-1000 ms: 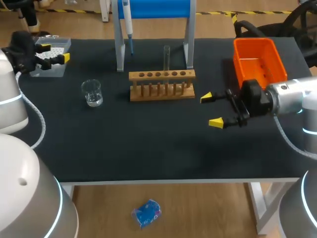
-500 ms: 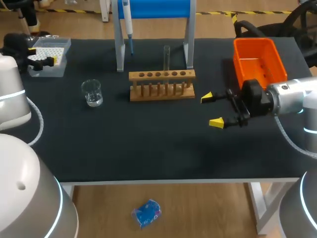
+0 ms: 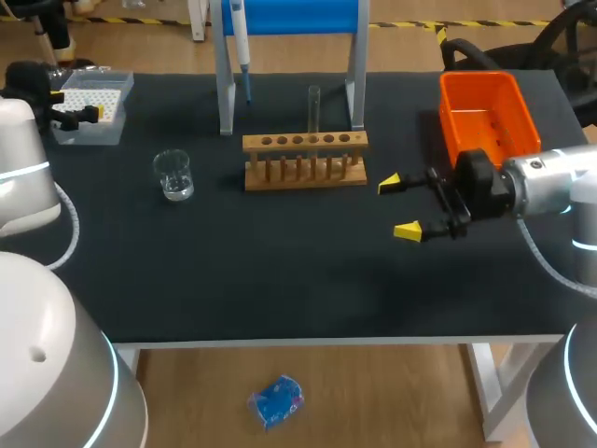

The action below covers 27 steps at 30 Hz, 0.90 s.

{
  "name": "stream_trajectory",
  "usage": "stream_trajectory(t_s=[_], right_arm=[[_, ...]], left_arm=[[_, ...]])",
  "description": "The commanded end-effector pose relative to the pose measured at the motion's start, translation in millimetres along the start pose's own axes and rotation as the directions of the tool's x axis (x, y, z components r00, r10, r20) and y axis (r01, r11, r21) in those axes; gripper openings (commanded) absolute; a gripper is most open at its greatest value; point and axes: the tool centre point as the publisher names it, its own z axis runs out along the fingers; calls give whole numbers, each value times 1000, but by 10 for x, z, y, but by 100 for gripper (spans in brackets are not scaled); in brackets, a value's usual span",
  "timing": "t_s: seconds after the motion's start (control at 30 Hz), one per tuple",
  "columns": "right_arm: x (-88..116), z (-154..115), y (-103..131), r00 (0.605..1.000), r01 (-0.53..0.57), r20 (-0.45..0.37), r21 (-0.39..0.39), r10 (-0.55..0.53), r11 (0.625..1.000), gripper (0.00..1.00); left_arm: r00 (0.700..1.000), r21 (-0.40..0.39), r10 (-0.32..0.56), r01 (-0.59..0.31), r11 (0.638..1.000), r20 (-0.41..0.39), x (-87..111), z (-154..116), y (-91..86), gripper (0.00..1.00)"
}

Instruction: Invert the test tube, pick up the pipette, mount the tip to pipette, aspirate from beaker and dispense into the tube, eject the tip, return the pipette, and cap with the stopper.

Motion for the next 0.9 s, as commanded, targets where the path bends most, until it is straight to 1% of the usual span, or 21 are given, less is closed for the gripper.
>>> stream_trajectory(t_s=[0.03, 0.07, 0.1, 0.13, 0.17, 0.23, 0.27, 0.3, 0.43, 0.53, 0.6, 0.67, 0.7, 0.73, 0.77, 0.83, 0.87, 0.9], right_arm=[[6, 3, -2, 1000, 1, 2, 1, -1, 1000, 100], [6, 3, -2, 1000, 1, 2, 1, -1, 1000, 100], [6, 3, -2, 1000, 1, 2, 1, -1, 1000, 100], [6, 3, -2, 1000, 1, 2, 1, -1, 1000, 100], [6, 3, -2, 1000, 1, 2, 1, -1, 1000, 100], [6, 3, -2, 1000, 1, 2, 1, -1, 1000, 100], [6, 3, -2, 1000, 1, 2, 1, -1, 1000, 100], [6, 3, -2, 1000, 1, 2, 1, -1, 1000, 100], [6, 3, -2, 1000, 1, 2, 1, -1, 1000, 100], [6, 3, -2, 1000, 1, 2, 1, -1, 1000, 100], [6, 3, -2, 1000, 1, 2, 1, -1, 1000, 100], [6, 3, -2, 1000, 1, 2, 1, -1, 1000, 100], [6, 3, -2, 1000, 1, 2, 1, -1, 1000, 100], [6, 3, -2, 1000, 1, 2, 1, -1, 1000, 100], [6, 3, -2, 1000, 1, 2, 1, -1, 1000, 100], [6, 3, -2, 1000, 1, 2, 1, -1, 1000, 100], [6, 3, -2, 1000, 1, 2, 1, -1, 1000, 100], [6, 3, -2, 1000, 1, 2, 1, -1, 1000, 100]], left_arm=[[1000, 3, 0, 0, 1000, 1, 2, 6, 11, 100], [1000, 3, 0, 0, 1000, 1, 2, 6, 11, 100], [998, -16, 38, -37, 999, 58, -37, 72, 13, 100], [995, -26, 71, -69, 997, 71, -65, 112, 15, 100], [997, -25, 53, -51, 998, 52, -107, 141, 9, 100], [993, -53, 91, -87, 995, 74, -189, 208, 24, 100], [994, -57, 83, -79, 995, 70, -228, 232, 29, 100], [991, -69, 100, -94, 993, 86, -278, 263, 36, 100], [987, -99, 129, -119, 988, 94, -419, 392, 57, 100], [987, -113, 131, -120, 986, 97, -510, 497, 73, 100], [989, -120, 117, -106, 987, 89, -572, 562, 80, 100], [988, -126, 123, -111, 986, 89, -620, 613, 81, 93], [989, -128, 122, -110, 986, 88, -643, 638, 77, 97], [989, -129, 122, -110, 985, 88, -664, 659, 69, 93], [989, -132, 120, -108, 985, 85, -678, 678, 63, 85], [989, -133, 122, -111, 985, 84, -693, 714, 58, 65], [990, -133, 119, -108, 985, 81, -703, 729, 55, 60], [989, -133, 119, -108, 985, 82, -712, 746, 54, 65]])
